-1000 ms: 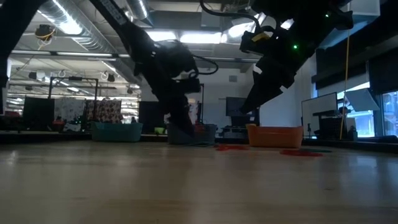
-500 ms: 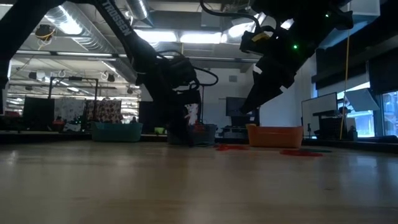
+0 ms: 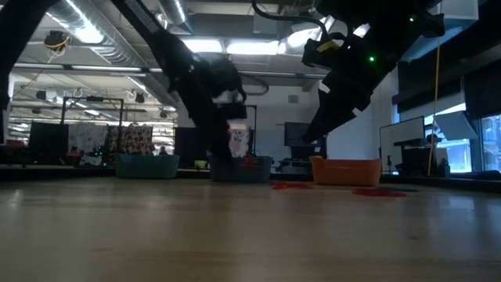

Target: Sort rubber bands into baskets

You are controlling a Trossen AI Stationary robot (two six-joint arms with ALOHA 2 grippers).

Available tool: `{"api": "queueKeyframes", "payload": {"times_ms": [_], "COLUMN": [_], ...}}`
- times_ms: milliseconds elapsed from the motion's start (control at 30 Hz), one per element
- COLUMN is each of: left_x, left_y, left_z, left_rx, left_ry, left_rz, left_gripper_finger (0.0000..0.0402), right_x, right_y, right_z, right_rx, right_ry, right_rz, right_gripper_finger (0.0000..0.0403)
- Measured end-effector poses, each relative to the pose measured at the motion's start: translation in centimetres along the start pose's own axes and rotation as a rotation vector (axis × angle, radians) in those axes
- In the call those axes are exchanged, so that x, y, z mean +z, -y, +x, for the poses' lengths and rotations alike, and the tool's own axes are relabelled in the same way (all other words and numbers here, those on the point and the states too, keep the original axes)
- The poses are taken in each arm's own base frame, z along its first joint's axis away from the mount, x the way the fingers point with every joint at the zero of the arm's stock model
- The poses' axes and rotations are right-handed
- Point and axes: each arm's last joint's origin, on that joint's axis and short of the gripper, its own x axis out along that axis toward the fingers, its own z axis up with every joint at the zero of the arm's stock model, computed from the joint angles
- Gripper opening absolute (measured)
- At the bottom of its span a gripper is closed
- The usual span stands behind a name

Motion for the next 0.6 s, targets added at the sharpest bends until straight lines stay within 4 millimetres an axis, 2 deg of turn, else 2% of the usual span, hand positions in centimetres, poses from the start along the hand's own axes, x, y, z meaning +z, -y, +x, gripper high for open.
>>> {"api": "queueKeyframes", "payload": {"times_ms": [133,300,433,600], "left_x": [0.7,1.0,0.2,-2.0], "left_y": [-0.5,-1.1,-2.1,-4.0], "left_z": [-3.3,-8.5,-12.8,-16.9], "left_rx": [0.035,0.134,0.272,0.425], "left_ry": [0.025,0.044,0.006,-0.059], "left_rz": [-0.002,-0.008,-0.040,-0.116], "left_gripper_finger": [0.0006,0.0003,0.0004,0.0006], "right_x": [0.0,0.0,0.0,0.0], "right_y": [0.0,0.0,0.0,0.0], "right_z": [0.0,0.0,0.0,0.0], "right_rx": [0.000,0.000,0.000,0.000], "right_ry": [-0.001,-0.001,-0.001,-0.001], "right_rz": [0.000,0.000,0.000,0.000], "right_gripper_finger": [0.0190,0.0190,0.0190,0.0190]}}
